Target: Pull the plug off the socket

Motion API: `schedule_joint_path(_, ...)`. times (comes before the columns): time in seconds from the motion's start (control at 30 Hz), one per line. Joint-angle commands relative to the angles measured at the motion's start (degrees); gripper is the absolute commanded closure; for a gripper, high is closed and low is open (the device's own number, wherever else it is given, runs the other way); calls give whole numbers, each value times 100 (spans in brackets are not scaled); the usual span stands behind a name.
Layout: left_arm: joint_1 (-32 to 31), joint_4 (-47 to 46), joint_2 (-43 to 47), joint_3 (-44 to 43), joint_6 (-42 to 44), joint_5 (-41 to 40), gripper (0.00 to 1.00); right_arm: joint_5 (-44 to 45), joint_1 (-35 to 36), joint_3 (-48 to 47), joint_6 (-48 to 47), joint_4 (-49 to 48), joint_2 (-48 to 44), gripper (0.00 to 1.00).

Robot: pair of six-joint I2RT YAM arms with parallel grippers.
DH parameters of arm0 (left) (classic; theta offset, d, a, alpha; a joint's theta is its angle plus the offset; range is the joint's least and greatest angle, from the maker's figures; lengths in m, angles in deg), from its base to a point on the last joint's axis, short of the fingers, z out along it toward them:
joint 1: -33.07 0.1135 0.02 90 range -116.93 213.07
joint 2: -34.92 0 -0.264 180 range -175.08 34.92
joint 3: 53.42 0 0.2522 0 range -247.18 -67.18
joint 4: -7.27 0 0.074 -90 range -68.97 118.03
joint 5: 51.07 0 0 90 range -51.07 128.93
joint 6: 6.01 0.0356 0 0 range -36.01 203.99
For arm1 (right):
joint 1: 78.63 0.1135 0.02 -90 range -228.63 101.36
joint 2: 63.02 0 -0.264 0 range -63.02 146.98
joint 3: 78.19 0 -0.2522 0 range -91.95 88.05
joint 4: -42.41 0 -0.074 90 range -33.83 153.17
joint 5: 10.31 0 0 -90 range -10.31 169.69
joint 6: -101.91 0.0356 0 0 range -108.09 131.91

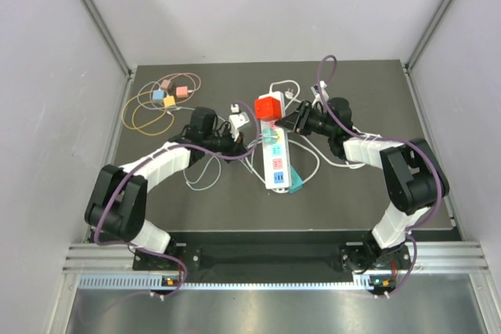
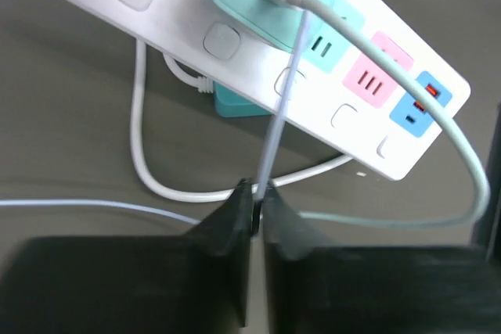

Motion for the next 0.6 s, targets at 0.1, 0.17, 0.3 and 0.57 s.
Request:
schedule_joint_path(0.1,-96,-156,93,-212,421,-431,100,-153,-74,-236,184,-824,-415,100)
schedule_joint_path(0.17,-61,184,478,-168,1016,-605,100,-162,-91,-236,184,-832,-415,100)
schedule_joint_path(0.3,97,248,1235,341,2036,-1019,100,-188,-100,-245,236,-876,-398,100)
schedule_joint_path(0.57,799,232,1738,790,2491,-1644,100,-171,-100,-236,219,-876,-450,100)
